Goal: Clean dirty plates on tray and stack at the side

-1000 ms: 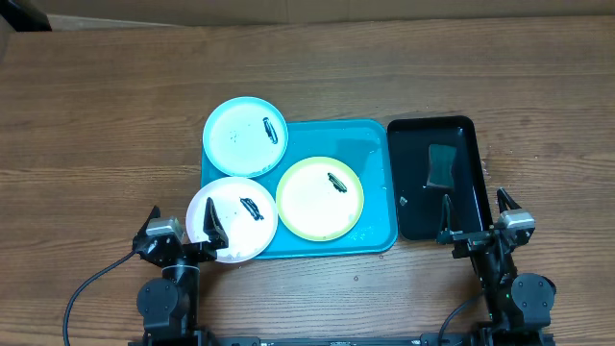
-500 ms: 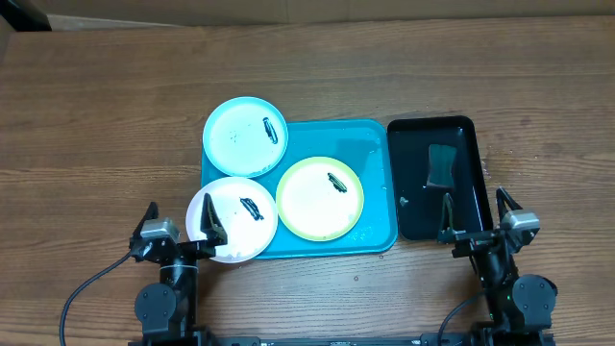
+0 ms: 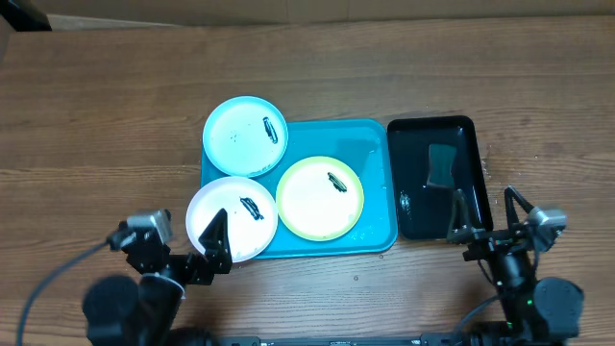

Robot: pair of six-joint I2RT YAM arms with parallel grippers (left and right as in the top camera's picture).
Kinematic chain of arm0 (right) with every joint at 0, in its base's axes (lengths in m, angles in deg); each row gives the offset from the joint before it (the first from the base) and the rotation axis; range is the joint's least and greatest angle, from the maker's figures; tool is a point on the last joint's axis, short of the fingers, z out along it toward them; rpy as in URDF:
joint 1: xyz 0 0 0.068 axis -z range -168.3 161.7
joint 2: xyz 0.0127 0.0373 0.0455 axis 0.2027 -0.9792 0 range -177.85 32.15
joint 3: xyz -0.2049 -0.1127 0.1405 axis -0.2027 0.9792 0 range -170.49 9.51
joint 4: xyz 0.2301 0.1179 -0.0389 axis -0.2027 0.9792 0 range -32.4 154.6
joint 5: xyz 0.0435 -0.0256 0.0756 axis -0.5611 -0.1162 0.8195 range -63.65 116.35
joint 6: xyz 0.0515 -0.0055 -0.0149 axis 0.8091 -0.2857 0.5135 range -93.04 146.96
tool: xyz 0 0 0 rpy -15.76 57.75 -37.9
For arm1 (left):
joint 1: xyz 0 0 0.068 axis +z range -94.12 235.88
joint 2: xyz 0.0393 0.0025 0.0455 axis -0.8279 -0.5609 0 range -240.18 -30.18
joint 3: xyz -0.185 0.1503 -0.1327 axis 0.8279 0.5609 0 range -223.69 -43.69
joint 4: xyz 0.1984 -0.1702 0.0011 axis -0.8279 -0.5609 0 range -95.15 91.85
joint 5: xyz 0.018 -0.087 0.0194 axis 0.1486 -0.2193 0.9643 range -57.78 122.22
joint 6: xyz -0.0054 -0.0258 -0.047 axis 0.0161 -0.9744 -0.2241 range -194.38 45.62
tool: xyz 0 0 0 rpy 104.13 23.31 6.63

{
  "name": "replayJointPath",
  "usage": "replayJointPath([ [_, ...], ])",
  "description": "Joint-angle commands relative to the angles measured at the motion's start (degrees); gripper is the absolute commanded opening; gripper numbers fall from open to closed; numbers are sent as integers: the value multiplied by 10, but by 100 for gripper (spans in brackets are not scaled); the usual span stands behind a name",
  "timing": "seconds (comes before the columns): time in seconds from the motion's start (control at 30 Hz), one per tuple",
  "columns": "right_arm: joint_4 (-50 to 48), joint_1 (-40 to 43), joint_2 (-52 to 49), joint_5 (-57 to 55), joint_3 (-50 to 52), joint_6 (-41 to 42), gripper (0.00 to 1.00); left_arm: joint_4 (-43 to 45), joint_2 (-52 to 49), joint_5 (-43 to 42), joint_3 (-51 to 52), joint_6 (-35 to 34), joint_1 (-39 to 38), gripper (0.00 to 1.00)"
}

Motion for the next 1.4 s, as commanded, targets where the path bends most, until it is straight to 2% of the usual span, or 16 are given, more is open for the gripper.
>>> replayJointPath([
  [0.0, 47, 2, -80, 47, -106, 26, 100, -96, -128, -87, -130, 30, -4, 100],
  [0.13, 178, 2, -233, 83, -263, 31, 100, -282, -293, -104, -289, 45, -4, 100],
  [0.23, 331, 2, -376, 83, -411, 26, 100, -373, -389, -104, -371, 46, -4, 100],
  [0.37, 514, 2, -562, 88, -620, 17, 100, -401, -478, -138, -416, 31, -4, 100],
  [0.43, 574, 2, -629, 108, -702, 16, 100, -401, -515, -187, -416, 35, -4, 100],
  [0.53, 624, 0, -708, 187, -790, -53, 98, -399, -564, -225, -416, 51, -4, 99],
  [0.57, 624, -4, -727, 217, -803, -80, 84, -399, -579, -226, -416, 51, -4, 95],
  [0.6, 621, -10, -741, 218, -809, -84, 75, -399, -596, -225, -416, 51, -4, 74],
  [0.63, 617, -20, -754, 204, -811, -84, 69, -399, -611, -225, -416, 53, -4, 38],
  [0.67, 615, -32, -766, 183, -811, -84, 65, -399, -624, -225, -416, 63, -4, 10],
  [0.7, 616, -48, -780, 157, -811, -84, 64, -397, -638, -218, -416, 69, -6, 4],
  [0.93, 593, -207, -913, -14, -810, -88, 40, -371, -679, -97, -416, 46, -60, 6],
  [1.0, 574, -232, -956, -35, -810, -95, 39, -363, -681, -82, -416, 46, -82, 11],
  [1.1, 543, -250, -1014, -38, -810, -117, 47, -358, -681, -48, -416, 46, -108, 27],
  [1.17, 526, -255, -1048, -38, -810, -131, 47, -359, -681, -25, -416, 46, -122, 32],
  [1.37, 489, -257, -1137, -37, -810, -148, 47, -347, -681, -7, -416, 45, -148, 36],
])
